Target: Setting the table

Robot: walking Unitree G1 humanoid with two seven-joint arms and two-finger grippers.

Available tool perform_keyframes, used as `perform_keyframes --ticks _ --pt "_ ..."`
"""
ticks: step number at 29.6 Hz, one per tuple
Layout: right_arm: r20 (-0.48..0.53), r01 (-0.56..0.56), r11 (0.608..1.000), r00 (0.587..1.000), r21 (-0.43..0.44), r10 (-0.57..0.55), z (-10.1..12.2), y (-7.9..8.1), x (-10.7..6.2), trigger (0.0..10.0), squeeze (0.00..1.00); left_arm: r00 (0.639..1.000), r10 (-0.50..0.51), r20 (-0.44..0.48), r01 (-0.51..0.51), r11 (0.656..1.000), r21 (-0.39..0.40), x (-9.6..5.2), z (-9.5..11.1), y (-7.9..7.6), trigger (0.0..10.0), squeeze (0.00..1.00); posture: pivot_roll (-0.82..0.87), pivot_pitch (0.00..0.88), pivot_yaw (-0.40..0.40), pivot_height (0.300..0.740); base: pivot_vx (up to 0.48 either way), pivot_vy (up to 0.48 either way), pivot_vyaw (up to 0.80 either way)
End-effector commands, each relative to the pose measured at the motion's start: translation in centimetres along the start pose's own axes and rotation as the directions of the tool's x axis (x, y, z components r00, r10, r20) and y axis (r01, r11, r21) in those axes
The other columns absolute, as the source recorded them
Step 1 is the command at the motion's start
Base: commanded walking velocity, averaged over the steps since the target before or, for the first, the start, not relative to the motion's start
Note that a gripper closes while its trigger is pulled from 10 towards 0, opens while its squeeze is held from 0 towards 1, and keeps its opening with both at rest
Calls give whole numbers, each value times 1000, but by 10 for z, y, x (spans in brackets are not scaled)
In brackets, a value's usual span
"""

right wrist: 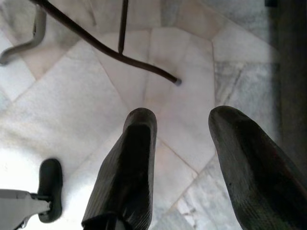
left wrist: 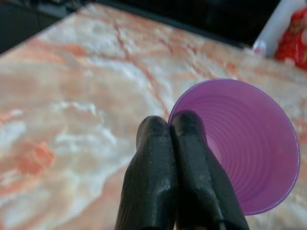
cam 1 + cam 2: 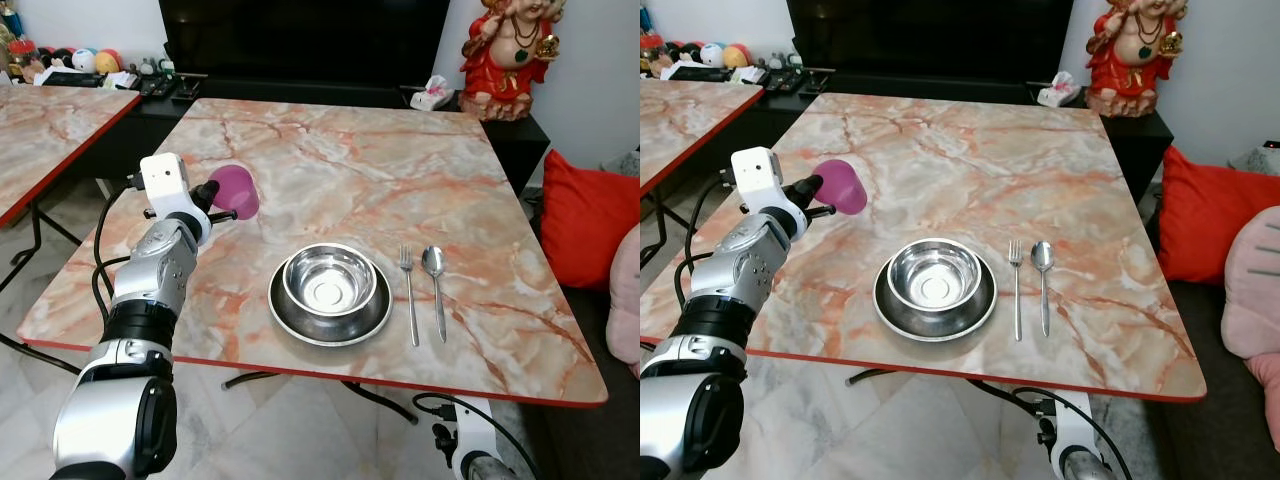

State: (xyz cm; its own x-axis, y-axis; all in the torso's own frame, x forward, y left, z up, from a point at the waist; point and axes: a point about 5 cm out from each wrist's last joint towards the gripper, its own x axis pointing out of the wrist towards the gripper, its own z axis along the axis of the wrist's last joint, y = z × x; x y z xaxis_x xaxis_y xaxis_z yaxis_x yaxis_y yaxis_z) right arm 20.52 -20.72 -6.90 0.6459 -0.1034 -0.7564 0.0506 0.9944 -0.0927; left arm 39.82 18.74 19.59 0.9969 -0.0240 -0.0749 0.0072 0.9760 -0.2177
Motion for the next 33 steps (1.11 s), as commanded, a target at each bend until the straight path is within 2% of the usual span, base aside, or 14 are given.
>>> perform_keyframes --ticks 1,6,11,16,19,22,33 --pt "-36 21 1000 999 -3 -21 -3 -1 0 10000 0 998 12 -65 -10 999 31 3 -5 0 10000 0 85 38 -7 740 0 0 0" --pt "-60 36 999 998 2 -36 -5 -1 0 10000 0 993 55 -101 -51 998 36 7 -6 3 10000 0 84 39 -3 740 0 0 0" --pt "-53 20 999 998 -25 -21 -4 0 0 10000 0 990 25 -137 -21 999 35 11 -5 -6 10000 0 81 39 1 740 0 0 0" --pt "-40 10 999 999 -36 -12 -2 1 0 10000 0 983 -16 -183 30 997 75 12 -1 -12 10000 0 81 39 6 740 0 0 0" --pt "-41 5 999 999 -42 -7 -2 2 0 10000 0 970 -2 -242 36 990 135 10 -6 -8 10000 0 89 41 10 740 0 0 0" --pt "-43 4 999 999 -43 -5 -2 2 0 10000 0 967 8 -256 32 988 153 9 -5 -6 10000 0 92 41 11 740 0 0 0" --pt "-48 0 999 999 -46 -2 -3 2 0 10000 0 953 -41 -299 89 985 149 -1 -6 -12 10000 0 97 45 12 740 0 0 0"
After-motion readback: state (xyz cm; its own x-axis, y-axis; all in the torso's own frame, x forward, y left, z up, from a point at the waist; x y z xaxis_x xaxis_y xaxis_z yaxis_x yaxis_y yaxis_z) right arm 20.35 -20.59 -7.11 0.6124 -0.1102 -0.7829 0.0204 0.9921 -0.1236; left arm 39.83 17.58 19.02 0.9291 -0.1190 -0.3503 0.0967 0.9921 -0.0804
